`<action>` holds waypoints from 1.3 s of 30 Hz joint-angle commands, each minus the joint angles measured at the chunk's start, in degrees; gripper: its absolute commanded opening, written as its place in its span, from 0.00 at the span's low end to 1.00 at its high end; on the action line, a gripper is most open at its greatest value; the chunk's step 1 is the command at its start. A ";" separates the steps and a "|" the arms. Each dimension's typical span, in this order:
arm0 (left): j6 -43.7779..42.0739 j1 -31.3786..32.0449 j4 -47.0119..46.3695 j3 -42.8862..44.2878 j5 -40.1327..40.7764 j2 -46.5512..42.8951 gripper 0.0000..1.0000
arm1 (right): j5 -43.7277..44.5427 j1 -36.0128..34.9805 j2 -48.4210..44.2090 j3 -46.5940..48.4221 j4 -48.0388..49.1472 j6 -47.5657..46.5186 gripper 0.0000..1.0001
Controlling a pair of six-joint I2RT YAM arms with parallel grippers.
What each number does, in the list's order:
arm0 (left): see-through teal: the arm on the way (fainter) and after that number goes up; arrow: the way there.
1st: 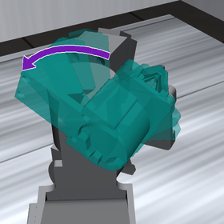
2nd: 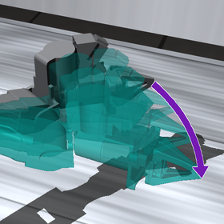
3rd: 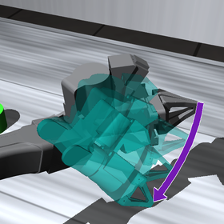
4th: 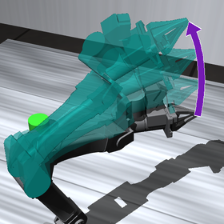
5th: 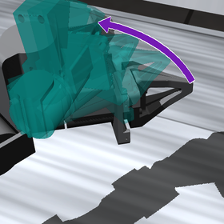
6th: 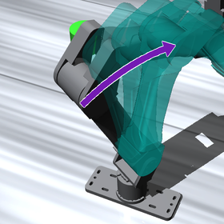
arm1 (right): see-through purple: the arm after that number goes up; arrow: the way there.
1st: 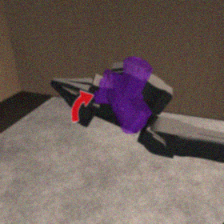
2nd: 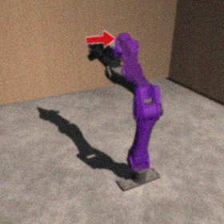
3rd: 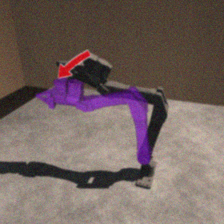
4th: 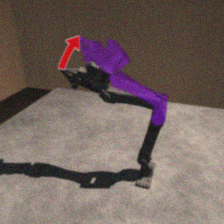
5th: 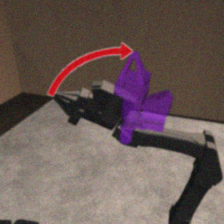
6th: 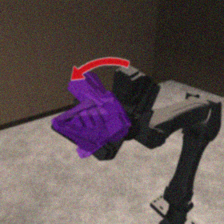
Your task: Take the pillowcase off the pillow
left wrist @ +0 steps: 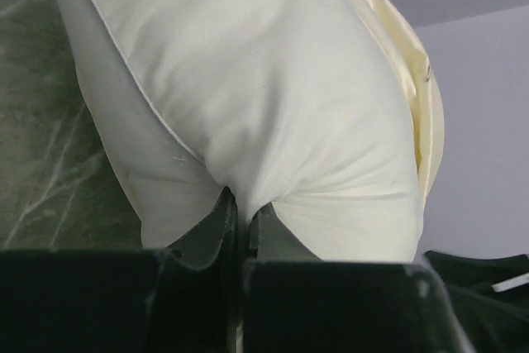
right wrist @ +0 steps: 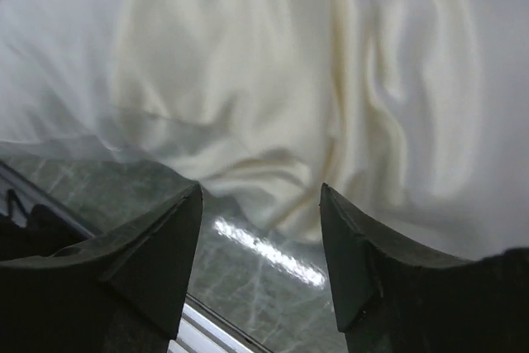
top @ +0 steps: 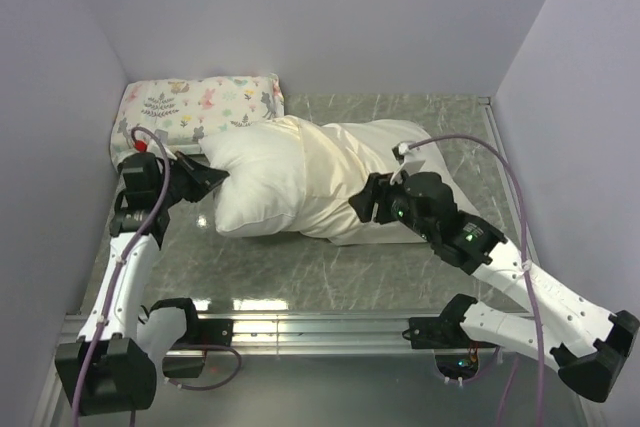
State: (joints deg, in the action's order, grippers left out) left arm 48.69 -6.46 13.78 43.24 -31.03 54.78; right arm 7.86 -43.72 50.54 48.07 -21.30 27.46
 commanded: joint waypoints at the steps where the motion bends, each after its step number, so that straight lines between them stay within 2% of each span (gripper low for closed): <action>1: -1.31 6.09 -3.94 -2.89 4.47 -3.45 0.00 | 0.40 -1.19 1.65 9.82 3.11 -5.48 0.68; 4: -1.84 8.91 -2.62 -5.01 7.64 -5.21 0.00 | 2.86 -1.28 12.27 18.96 2.05 -9.70 0.74; 7: -1.23 9.53 -3.06 -7.90 7.56 -6.88 0.00 | 1.55 -0.66 25.62 29.24 0.92 -14.97 0.80; 8: -0.96 9.88 -3.23 -8.69 7.65 -7.49 0.00 | 0.07 -0.57 33.05 35.97 -0.48 -17.68 0.81; 11: -0.87 10.85 -2.97 -10.98 8.52 -8.90 0.00 | -1.35 -0.66 46.08 45.06 -6.90 -21.30 0.83; 14: -0.96 10.85 -2.53 -12.48 9.05 -10.39 0.00 | -0.39 -0.75 54.89 54.82 -13.67 -22.80 0.81; 16: -1.14 10.85 -2.36 -13.01 9.23 -10.75 0.00 | 0.49 -0.75 56.85 55.55 -15.00 -22.89 0.80; 17: -1.14 10.94 -2.44 -13.27 9.14 -10.84 0.00 | 0.84 -0.66 57.38 54.85 -14.48 -22.72 0.76; 18: -1.05 10.94 -2.44 -13.27 8.62 -10.84 0.00 | 2.93 -0.14 58.34 55.02 -14.21 -21.85 0.63; 19: -1.05 10.85 -2.44 -13.27 8.44 -10.84 0.00 | 4.08 -0.13 58.35 55.54 -14.82 -21.84 0.63; 20: -0.96 10.94 -2.09 -13.10 8.26 -11.36 0.00 | 5.31 1.00 59.74 57.38 -16.65 -20.71 0.42; 22: -1.14 10.94 -1.13 -12.75 8.61 -12.15 0.00 | 10.04 2.76 61.24 58.88 -18.16 -19.65 0.21; 25: -1.58 10.94 1.16 -12.31 8.79 -14.09 0.00 | 13.31 8.90 61.60 58.89 -18.95 -16.49 0.11; 26: -1.32 10.94 2.03 -12.48 8.79 -14.87 0.00 | 15.67 13.01 61.52 57.84 -18.69 -14.56 0.06; 33: 0.18 10.94 4.93 -14.59 10.01 -20.76 0.00 | 14.13 27.97 59.67 48.44 -12.28 -9.01 0.02; 35: 0.09 10.85 6.17 -14.85 10.46 -22.26 0.00 | 12.28 29.22 59.58 46.68 -10.97 -8.48 0.00; 39: 0.09 10.94 5.82 -14.15 10.91 -21.48 0.00 | 7.80 27.38 55.64 41.85 -7.27 -8.65 0.04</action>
State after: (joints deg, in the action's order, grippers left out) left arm 49.28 5.72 15.77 28.45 -23.51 34.57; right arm 5.13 -20.99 109.34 93.34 -30.72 21.06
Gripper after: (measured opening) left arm 0.052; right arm 0.047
